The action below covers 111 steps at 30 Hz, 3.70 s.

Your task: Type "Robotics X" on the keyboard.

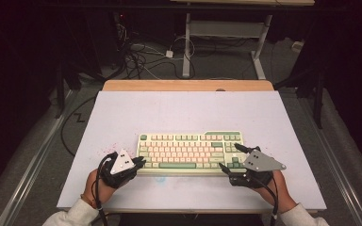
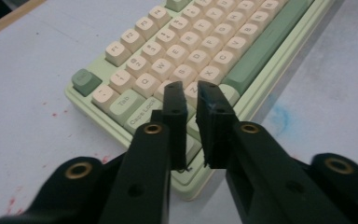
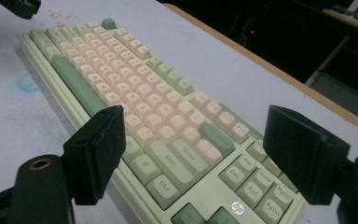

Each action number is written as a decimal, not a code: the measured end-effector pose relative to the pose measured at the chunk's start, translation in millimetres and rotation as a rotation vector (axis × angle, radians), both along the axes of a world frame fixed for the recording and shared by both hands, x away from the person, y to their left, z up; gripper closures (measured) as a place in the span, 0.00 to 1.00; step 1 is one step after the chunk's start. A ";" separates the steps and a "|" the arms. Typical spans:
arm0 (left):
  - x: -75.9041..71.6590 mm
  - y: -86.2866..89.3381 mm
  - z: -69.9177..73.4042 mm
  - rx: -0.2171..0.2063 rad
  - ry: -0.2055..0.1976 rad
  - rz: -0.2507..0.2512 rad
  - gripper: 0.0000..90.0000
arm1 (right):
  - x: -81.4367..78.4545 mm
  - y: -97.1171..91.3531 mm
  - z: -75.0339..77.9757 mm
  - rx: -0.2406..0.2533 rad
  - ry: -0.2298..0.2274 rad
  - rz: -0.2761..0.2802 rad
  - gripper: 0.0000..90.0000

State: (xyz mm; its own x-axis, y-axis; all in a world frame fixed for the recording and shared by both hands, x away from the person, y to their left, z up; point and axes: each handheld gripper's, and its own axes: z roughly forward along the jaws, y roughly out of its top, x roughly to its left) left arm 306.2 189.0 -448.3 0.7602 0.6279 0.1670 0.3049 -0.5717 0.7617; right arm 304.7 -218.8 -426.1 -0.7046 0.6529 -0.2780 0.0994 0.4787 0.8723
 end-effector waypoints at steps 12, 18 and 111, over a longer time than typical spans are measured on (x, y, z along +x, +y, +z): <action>9.6 -21.7 6.0 0.019 0.017 -0.054 0.98 | -8.5 -3.7 -6.1 -0.019 -0.003 0.006 0.25; 17.4 -37.3 8.4 0.029 0.027 -0.090 0.98 | -11.1 -6.2 -8.5 -0.025 -0.002 -0.002 0.25; 20.9 -54.3 7.2 0.051 -0.155 -0.086 0.20 | -7.3 -5.4 -12.0 -0.056 0.036 0.019 0.41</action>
